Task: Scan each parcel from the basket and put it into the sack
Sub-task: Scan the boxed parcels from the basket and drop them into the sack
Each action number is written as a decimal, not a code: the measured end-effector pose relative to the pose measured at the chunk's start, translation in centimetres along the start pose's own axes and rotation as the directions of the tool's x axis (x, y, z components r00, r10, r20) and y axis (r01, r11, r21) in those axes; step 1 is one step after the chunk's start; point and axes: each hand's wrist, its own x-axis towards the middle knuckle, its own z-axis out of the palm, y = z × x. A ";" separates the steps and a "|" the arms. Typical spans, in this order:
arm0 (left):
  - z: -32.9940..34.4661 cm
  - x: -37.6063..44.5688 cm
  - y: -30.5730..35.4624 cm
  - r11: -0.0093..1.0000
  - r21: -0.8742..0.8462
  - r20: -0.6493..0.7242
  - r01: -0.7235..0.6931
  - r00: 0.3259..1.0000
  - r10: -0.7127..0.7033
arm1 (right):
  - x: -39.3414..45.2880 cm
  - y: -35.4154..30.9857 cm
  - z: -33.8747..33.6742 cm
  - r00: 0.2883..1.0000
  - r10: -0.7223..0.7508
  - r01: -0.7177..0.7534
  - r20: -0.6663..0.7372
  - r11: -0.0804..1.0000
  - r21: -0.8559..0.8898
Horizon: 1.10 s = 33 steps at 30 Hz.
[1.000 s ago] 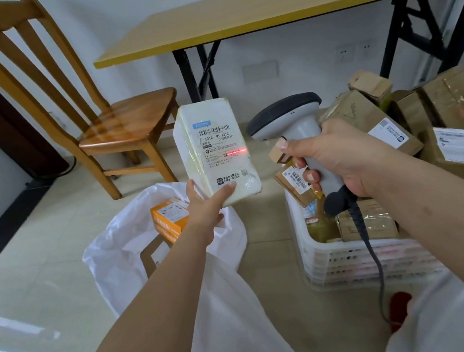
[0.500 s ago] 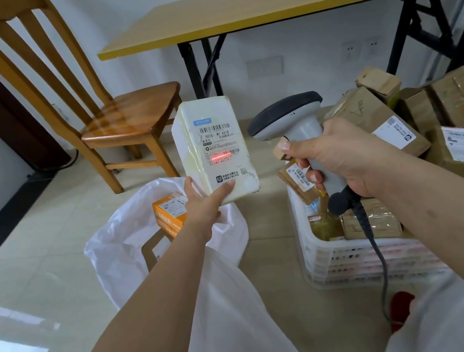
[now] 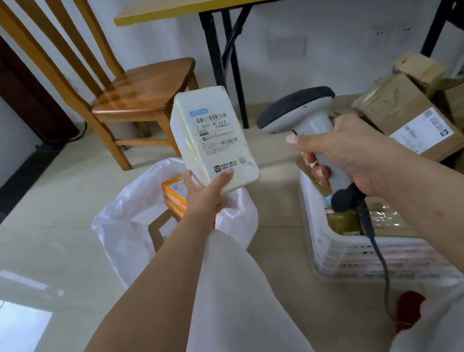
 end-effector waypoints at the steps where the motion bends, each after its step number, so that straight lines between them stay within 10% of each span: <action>1: -0.4 0.2 0.2 0.999 -0.049 -0.019 0.009 1.000 -0.010 | 0.3 0.2 0.3 1.000 0.014 -0.014 0.003 1.000 0.007; 8: -6.9 1.1 1.7 0.990 -0.096 -0.287 0.107 0.949 -0.130 | 1.5 1.2 3.1 0.999 0.045 -0.045 0.004 0.999 0.006; 14: -10.5 -0.2 0.3 0.893 -0.105 -0.243 0.438 0.859 -0.450 | 2.4 2.0 6.1 0.992 0.115 -0.115 0.043 0.993 -0.014; 33: -1.9 0.4 2.9 0.959 0.129 -0.231 0.252 0.948 -0.218 | 3.1 3.7 3.9 0.982 0.179 -0.184 0.061 0.980 0.078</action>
